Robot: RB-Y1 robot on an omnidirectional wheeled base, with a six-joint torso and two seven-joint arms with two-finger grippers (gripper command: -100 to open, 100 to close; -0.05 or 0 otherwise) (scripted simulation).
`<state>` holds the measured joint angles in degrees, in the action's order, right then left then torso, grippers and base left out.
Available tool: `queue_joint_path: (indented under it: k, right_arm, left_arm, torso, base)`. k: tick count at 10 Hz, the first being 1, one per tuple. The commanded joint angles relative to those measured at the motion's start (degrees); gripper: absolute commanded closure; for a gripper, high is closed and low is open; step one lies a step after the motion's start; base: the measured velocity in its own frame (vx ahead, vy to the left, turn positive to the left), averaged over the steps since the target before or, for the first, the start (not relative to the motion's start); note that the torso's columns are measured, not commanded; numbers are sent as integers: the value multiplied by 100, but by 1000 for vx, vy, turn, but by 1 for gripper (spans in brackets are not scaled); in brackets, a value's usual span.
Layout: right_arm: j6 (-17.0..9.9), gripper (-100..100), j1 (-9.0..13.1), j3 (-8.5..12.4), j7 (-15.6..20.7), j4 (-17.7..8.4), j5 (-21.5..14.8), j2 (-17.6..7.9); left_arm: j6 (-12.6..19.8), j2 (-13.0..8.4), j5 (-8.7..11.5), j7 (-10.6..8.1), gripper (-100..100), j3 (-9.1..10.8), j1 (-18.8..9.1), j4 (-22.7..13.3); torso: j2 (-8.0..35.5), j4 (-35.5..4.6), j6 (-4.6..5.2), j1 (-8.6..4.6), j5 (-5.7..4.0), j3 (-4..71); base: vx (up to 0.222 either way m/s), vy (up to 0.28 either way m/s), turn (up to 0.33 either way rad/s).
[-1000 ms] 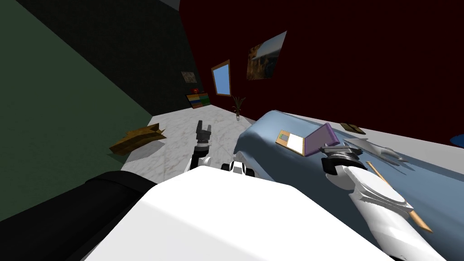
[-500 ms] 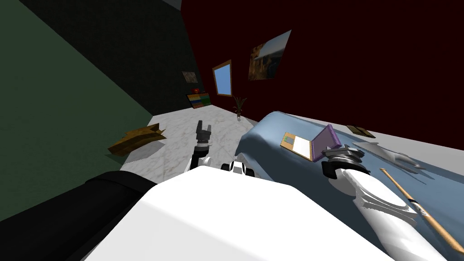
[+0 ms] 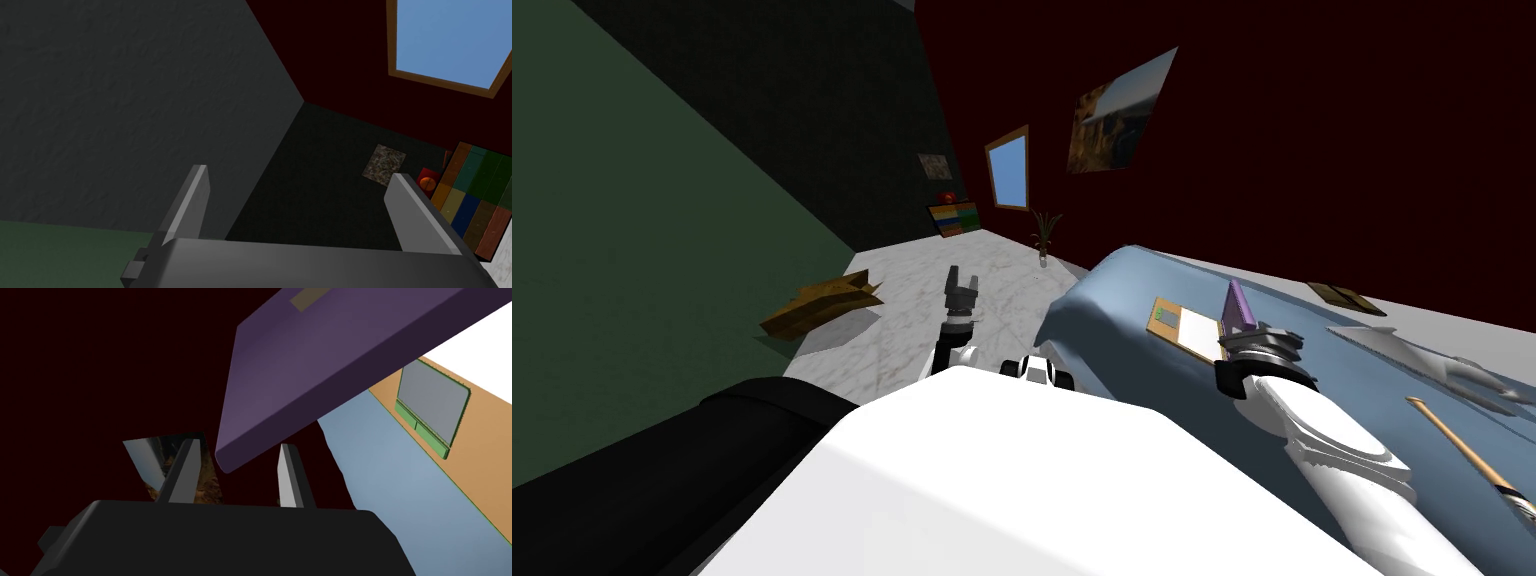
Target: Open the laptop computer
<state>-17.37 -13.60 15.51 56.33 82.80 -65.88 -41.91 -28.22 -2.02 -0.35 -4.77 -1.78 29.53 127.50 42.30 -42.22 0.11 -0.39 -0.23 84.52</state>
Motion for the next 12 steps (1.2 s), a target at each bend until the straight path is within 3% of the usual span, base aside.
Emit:
queue_joint_path:
  k: [1, 8, 9, 10, 12]
  right_arm:
    - [-187, 100, -109, -96, 198, 19, -371, 149]
    - [-867, 100, -479, -514, 941, 189, -1442, 554]
    - [-809, 100, -449, -493, 897, 186, -1326, 542]
    - [-667, -100, -470, -403, 923, 153, -1171, 363]
    - [-507, -100, -486, -299, 927, 121, -1000, 175]
  left_arm:
    - [0, 0, 0, 0, 0, 0, 0, 0]
    - [0, 0, 0, 0, 0, 0, 0, 0]
    - [0, 0, 0, 0, 0, 0, 0, 0]
    - [0, 0, 0, 0, 0, 0, 0, 0]
    - [0, 1, 0, 0, 0, 0, 0, 0]
  torso:
    - [-2, -1, 4, 1, 5, 3]
    - [3, -12, -13, 49, 33, 3]
    - [3, -12, -13, 51, 33, 3]
    - [11, -14, -8, 49, 34, -1]
    - [5, -9, -10, 54, 29, 1]
  base:
    - [31, 2, 25]
    - [45, 1, 40]
    - [25, 6, 14]
    - [22, 38, -59]
    - [28, 76, -63]
